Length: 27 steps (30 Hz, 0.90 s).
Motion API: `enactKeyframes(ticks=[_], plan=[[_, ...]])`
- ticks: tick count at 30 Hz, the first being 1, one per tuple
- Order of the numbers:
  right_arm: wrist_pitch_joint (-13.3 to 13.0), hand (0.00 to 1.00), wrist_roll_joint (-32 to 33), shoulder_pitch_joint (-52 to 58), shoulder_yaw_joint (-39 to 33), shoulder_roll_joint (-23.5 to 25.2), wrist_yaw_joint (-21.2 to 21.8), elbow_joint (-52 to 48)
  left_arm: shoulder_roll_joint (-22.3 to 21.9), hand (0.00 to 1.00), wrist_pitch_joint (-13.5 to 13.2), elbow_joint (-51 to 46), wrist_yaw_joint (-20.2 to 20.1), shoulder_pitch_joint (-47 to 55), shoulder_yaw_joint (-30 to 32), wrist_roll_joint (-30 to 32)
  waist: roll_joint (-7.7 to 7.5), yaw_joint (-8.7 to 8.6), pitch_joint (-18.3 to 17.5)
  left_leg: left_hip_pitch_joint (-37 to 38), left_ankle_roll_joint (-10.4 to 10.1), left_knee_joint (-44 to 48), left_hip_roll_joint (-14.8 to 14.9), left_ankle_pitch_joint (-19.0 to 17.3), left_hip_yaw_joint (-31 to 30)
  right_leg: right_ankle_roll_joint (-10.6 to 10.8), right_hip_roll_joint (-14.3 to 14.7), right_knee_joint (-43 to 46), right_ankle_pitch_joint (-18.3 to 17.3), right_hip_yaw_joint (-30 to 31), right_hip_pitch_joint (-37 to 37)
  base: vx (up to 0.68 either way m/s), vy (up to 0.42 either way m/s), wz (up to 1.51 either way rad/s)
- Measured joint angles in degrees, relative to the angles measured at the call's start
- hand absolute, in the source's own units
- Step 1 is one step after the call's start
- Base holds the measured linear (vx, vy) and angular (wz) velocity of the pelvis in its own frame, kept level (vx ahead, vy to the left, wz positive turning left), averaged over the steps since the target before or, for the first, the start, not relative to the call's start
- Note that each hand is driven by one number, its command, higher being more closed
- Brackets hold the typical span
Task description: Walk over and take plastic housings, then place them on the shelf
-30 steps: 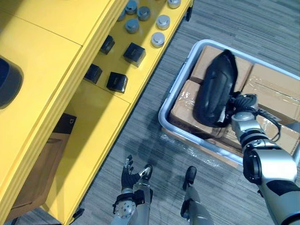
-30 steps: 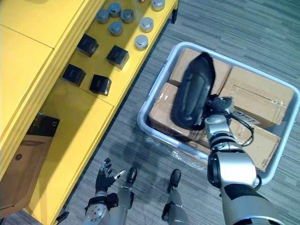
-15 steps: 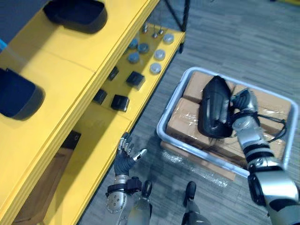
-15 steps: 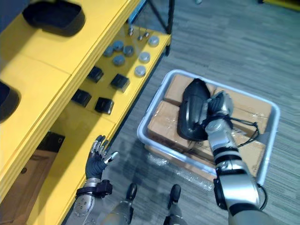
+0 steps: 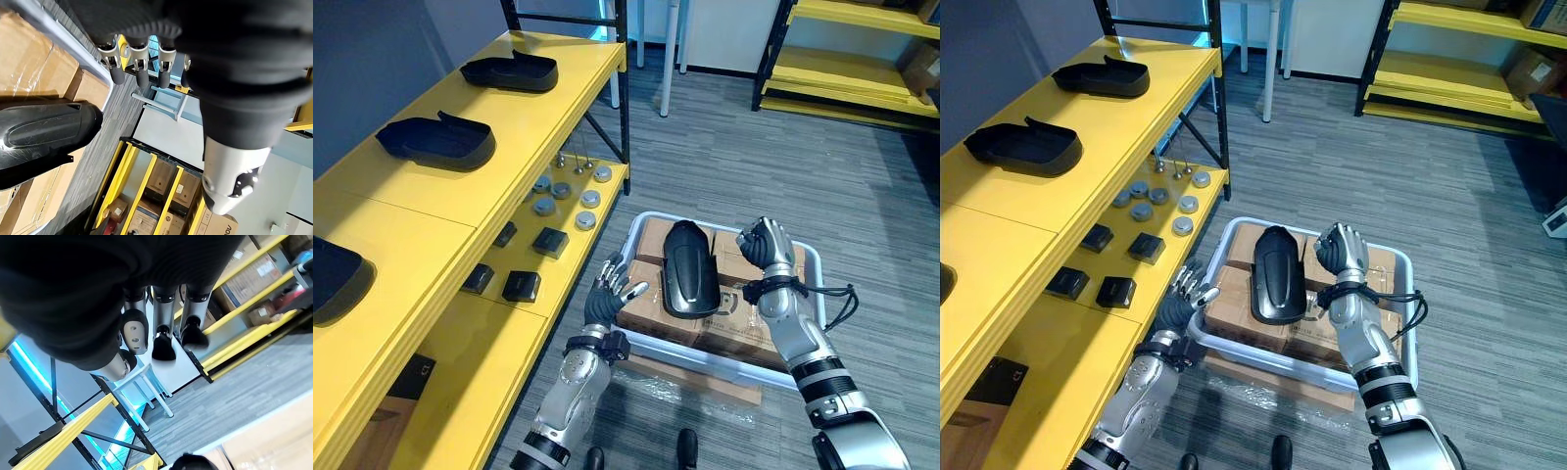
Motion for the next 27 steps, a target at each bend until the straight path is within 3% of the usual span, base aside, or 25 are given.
enactKeyframes(ticks=[4, 11, 17, 23, 27], plan=[[0.83, 0.0, 3.78, -7.25, -7.32, 1.47, -2.79, 16.71, -0.26, 0.0, -0.06, 0.01, 1.86, -0.23, -0.79, 2.94, 0.07, 1.56, 0.85, -3.68, -0.52, 0.54, 0.06, 0.79, -0.2, -0.53, 0.06, 0.06, 1.07, -0.31, -3.2, -0.03, -0.007, 0.03], [1.52, 0.0, 9.21, -15.73, -13.57, 0.24, -7.09, 25.23, -1.87, 0.0, 0.93, 0.02, 2.96, 2.74, -2.24, 10.23, 1.39, 1.83, 7.12, -6.82, -0.58, 2.52, -0.76, 0.84, -2.8, -0.4, -0.52, 0.07, 1.19, -2.78, -3.98, -0.01, 0.024, 0.19], [1.43, 0.0, 11.5, -21.67, -14.45, -7.65, -9.01, 31.83, -2.13, 0.0, 1.69, 2.06, 2.94, 8.26, -2.16, 12.62, 3.74, 2.89, 11.03, -10.11, -0.22, 2.3, -1.79, 1.84, -5.15, 0.02, -1.31, 0.08, 1.26, -4.89, -6.09, 0.02, 0.023, 0.21], [1.14, 0.0, 11.89, -23.26, -13.94, -11.54, -9.81, 36.64, -2.05, 0.0, 2.02, 2.62, 2.69, 14.75, -2.81, 14.83, 4.19, 4.63, 12.38, -12.49, -0.02, 2.45, -2.49, 1.99, -5.26, 0.63, -1.98, 0.08, 1.41, -4.85, -8.39, 0.03, 0.016, 0.04], [0.77, 0.0, 13.66, -25.55, -9.58, -13.25, -10.31, 40.52, -2.01, 0.0, 1.03, 1.86, 2.63, 17.53, -3.76, 15.35, 4.78, 5.22, 12.79, -15.02, 0.08, 3.1, -2.89, 2.04, -5.98, 1.06, -2.24, 0.08, 1.69, -5.0, -10.36, 0.01, 0.006, 0.06]])
